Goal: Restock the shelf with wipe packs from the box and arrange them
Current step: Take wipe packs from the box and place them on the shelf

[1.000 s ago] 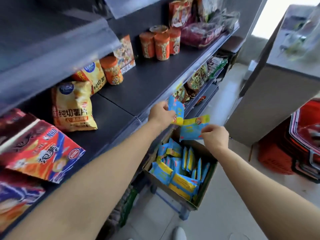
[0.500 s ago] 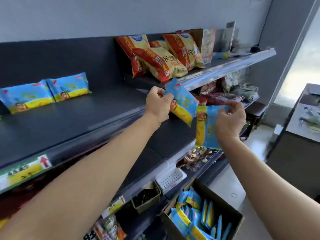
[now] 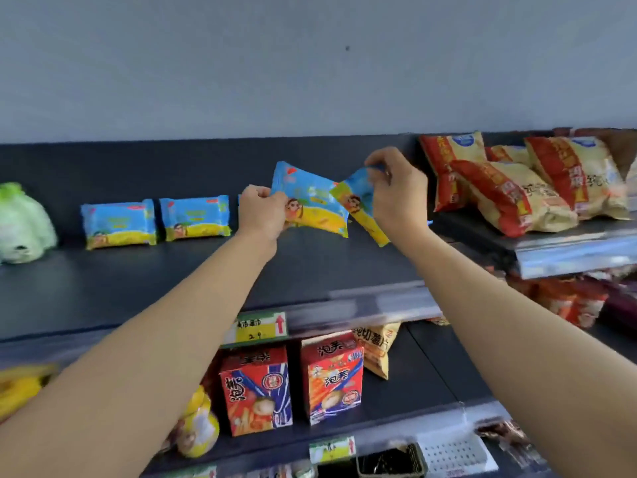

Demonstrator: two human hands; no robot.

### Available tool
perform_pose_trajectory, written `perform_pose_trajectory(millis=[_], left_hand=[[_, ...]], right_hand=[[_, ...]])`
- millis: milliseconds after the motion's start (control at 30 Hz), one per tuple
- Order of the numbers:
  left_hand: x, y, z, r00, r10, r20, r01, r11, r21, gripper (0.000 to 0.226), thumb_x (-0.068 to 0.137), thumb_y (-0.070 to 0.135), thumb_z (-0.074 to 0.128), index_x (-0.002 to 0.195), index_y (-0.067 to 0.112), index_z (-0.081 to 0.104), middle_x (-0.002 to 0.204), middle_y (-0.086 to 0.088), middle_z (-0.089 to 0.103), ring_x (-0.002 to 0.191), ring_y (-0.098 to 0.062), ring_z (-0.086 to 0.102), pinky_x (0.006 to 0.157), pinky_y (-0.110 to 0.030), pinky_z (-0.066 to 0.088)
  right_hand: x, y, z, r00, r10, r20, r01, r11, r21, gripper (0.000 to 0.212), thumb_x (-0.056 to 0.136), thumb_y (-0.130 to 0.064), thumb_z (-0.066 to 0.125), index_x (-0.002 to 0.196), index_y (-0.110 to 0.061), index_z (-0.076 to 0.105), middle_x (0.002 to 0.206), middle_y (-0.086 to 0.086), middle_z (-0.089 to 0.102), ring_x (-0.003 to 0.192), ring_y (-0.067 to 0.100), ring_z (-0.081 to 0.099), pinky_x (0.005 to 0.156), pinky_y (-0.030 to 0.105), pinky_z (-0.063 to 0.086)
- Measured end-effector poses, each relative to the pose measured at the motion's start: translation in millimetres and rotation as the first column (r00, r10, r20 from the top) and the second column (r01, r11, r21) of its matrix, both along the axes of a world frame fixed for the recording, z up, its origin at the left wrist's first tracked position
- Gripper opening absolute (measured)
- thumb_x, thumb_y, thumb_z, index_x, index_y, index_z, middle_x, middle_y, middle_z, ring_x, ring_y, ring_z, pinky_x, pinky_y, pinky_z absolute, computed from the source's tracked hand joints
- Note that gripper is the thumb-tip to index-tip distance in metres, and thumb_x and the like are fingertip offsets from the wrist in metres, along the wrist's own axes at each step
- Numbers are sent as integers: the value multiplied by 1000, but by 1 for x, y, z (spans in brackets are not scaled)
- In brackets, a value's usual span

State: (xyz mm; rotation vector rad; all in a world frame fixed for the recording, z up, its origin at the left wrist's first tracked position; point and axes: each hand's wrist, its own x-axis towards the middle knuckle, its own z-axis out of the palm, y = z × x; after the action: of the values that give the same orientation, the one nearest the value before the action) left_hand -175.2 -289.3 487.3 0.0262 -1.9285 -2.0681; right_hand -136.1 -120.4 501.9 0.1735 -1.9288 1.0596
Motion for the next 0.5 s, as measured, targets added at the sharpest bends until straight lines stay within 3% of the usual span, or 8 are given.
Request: perform_pose_trajectory(millis=[100,167,267,400,500], left_hand=[[-29,-43,2,997,63,49,-64,998,21,18,88,-4,46,91,14,46,95,-9,61,66,-16,63,59,-32,58],[-49,-62,1,993,69,93,-68,998,-20,24,89,-8,45,81,13,52,83,-5,63,57,-12,64,48,-23,55],[-85,-77,-10,986,31,163,-18,996,-83,30,88,-6,41,70,14,57,81,-11,64,67,-22,61,64,-32,51],[-130,-86,-21,971,31,236,-11,996,-87,27,91,3,43,77,15,62,85,-7,64,69,-20,53,64,-32,42],[-152,-85,-27,960,29,278,14,989,-150,25,93,-1,39,86,12,59,83,-5,59,69,-19,48,64,-26,39]], right_hand=[[-39,-28,0,997,23,68,-38,976,216,20,86,0,48,95,-7,64,88,7,67,85,28,59,75,36,45],[-65,-38,1,992,-10,127,-37,933,357,19,89,-2,47,97,-7,64,91,9,68,87,30,59,76,38,46],[-100,-47,-1,980,-72,187,-42,840,540,18,90,-5,47,96,-11,63,79,2,59,83,31,58,73,35,44],[-141,-55,-12,969,-177,170,-11,659,752,19,94,-9,45,100,-15,61,78,-2,49,85,28,55,74,28,26],[-161,-59,-20,935,-225,275,-40,703,710,22,96,-17,44,110,-22,61,91,6,52,84,26,53,72,32,39]])
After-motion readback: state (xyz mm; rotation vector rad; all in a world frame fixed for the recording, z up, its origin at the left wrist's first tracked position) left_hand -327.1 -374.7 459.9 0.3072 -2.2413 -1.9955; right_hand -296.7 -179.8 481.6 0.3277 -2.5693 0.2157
